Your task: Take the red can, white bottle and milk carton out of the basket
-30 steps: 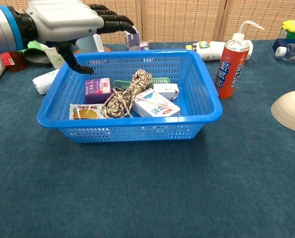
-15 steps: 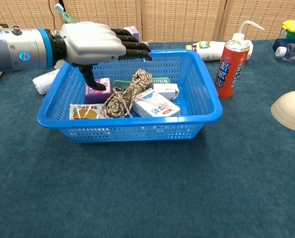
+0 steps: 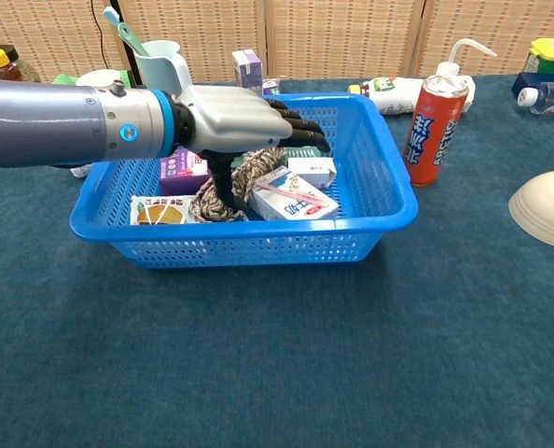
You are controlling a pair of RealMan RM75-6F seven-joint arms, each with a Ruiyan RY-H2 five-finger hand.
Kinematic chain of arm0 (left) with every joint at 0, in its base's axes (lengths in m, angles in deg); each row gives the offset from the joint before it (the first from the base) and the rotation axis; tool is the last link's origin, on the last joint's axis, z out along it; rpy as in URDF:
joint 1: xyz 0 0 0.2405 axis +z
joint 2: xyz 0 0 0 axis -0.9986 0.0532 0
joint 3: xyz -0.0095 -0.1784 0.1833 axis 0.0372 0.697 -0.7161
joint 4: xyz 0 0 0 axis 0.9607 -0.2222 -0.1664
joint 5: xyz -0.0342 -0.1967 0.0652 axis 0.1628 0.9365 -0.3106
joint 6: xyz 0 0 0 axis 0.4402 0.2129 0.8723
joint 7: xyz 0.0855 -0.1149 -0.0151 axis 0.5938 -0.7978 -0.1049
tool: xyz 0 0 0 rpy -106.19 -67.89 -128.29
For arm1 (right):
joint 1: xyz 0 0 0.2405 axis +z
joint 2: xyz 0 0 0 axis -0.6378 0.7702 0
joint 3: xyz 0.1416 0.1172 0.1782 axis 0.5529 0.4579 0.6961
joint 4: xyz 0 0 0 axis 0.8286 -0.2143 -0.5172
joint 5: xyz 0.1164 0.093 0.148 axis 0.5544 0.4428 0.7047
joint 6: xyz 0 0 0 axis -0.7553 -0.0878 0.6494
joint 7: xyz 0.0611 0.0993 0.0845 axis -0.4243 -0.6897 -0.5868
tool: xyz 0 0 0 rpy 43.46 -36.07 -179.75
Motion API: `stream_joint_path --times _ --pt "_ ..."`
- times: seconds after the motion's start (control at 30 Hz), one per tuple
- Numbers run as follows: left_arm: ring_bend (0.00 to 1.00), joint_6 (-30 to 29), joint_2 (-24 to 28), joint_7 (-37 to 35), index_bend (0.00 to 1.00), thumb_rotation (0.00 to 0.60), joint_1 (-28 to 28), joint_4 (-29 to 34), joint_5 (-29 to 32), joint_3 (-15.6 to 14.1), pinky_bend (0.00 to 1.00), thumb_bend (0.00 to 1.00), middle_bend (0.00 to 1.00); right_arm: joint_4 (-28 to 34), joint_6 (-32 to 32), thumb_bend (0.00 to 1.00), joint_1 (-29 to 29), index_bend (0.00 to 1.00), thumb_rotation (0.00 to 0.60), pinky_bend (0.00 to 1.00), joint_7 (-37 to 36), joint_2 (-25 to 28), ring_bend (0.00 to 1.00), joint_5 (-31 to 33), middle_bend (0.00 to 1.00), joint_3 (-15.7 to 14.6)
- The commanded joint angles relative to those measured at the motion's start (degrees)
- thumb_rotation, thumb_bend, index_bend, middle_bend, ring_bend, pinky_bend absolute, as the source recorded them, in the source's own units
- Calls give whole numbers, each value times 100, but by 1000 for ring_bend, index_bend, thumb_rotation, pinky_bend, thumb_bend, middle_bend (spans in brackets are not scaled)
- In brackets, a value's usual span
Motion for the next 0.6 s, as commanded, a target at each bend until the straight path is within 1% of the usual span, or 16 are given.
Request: stream_joint_path --times 0.03,0.3,0.6 --pt "0 113 -262 349 0 600 -157 -5 417 65 0 196 0 3 2 0 -2 0 600 0 -1 1 0 -3 0 0" --pt "0 106 -536 707 0 600 -358 -182 1090 74 0 196 0 12 20 0 -20 0 600 0 -38 22 0 11 0 19" --pt "0 170 -695 845 0 600 -556 -331 1678 3 0 196 0 1 4 0 -21 0 600 0 -73 29 0 14 0 27"
